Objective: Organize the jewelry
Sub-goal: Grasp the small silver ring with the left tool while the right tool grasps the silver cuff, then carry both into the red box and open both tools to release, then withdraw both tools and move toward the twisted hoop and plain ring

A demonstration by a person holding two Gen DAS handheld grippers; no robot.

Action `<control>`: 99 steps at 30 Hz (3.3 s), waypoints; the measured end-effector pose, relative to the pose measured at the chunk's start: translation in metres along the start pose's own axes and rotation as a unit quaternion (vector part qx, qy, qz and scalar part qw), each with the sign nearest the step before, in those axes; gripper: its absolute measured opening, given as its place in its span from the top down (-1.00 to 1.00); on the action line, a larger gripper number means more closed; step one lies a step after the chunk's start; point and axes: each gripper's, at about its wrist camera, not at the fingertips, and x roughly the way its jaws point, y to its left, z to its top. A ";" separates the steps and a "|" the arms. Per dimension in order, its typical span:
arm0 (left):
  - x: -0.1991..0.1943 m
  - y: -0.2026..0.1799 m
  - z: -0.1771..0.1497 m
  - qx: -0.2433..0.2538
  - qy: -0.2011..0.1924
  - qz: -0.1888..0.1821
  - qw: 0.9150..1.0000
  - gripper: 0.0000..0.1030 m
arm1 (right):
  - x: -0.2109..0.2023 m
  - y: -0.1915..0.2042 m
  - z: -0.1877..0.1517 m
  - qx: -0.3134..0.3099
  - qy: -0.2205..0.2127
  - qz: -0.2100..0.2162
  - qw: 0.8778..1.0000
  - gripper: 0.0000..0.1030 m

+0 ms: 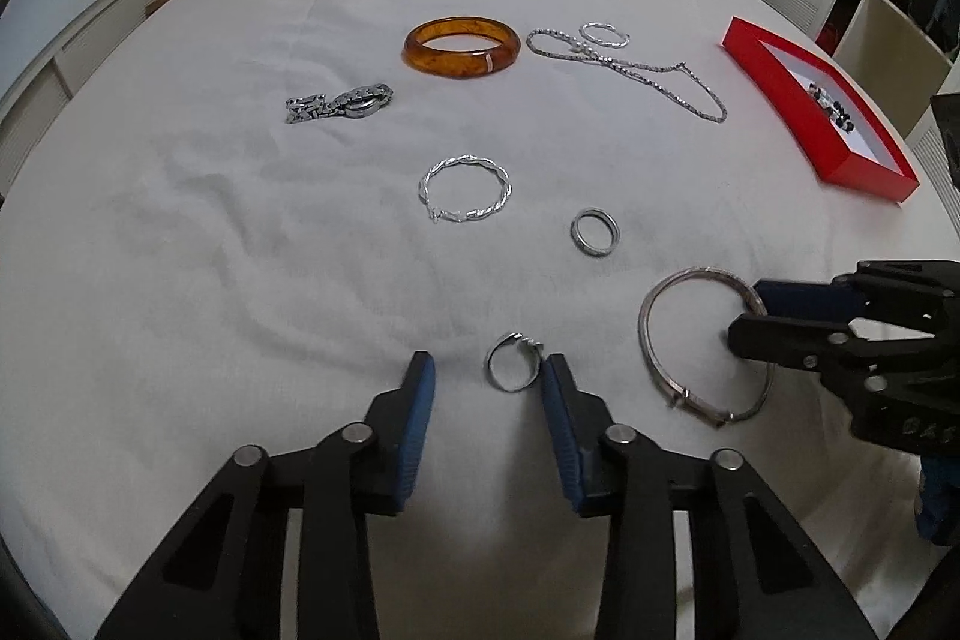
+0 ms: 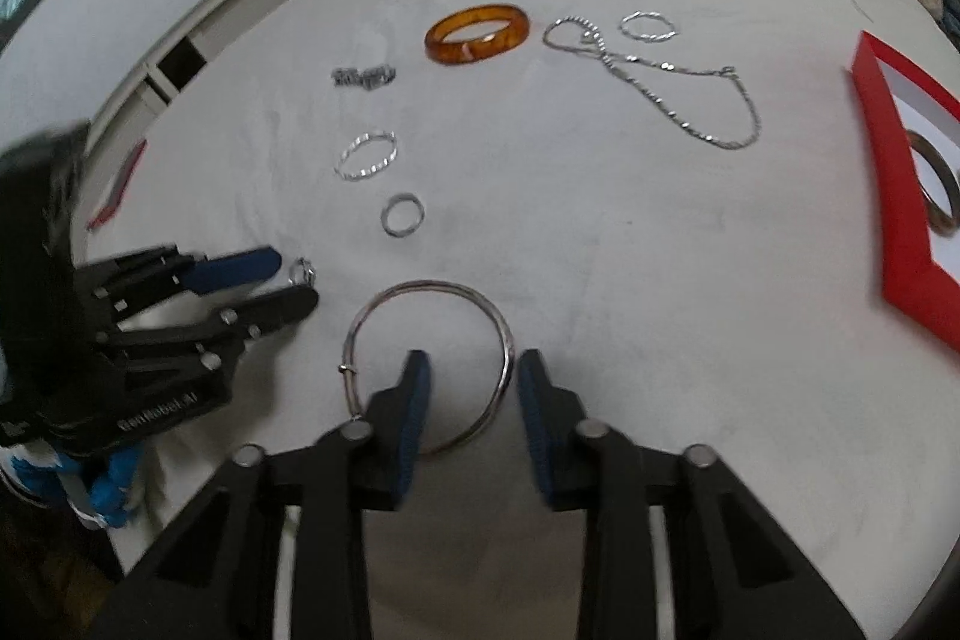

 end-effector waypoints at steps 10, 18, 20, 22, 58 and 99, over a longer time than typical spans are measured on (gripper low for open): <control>-0.005 0.007 0.001 -0.013 0.002 -0.005 1.000 0.66 | 0.006 0.000 0.004 -0.029 0.011 -0.032 0.999 0.92; -0.033 0.008 -0.004 -0.022 -0.014 0.007 1.000 0.66 | -0.032 0.006 -0.005 -0.033 -0.022 -0.057 0.998 0.92; -0.040 0.006 -0.004 -0.021 -0.020 0.008 1.000 0.66 | -0.044 0.007 -0.007 -0.034 -0.034 -0.065 0.997 0.92; -0.045 0.000 -0.001 -0.018 -0.026 0.006 0.999 0.66 | -0.060 0.006 -0.010 -0.034 -0.048 -0.076 0.995 0.92; 0.088 -0.296 0.174 0.166 0.028 -0.124 0.978 0.66 | -0.130 -0.287 -0.013 0.146 -0.090 -0.189 0.967 0.91; -0.185 -0.104 0.138 0.112 -0.150 0.002 0.982 -0.35 | -0.318 -0.131 -0.032 0.115 -0.225 -0.201 0.947 0.35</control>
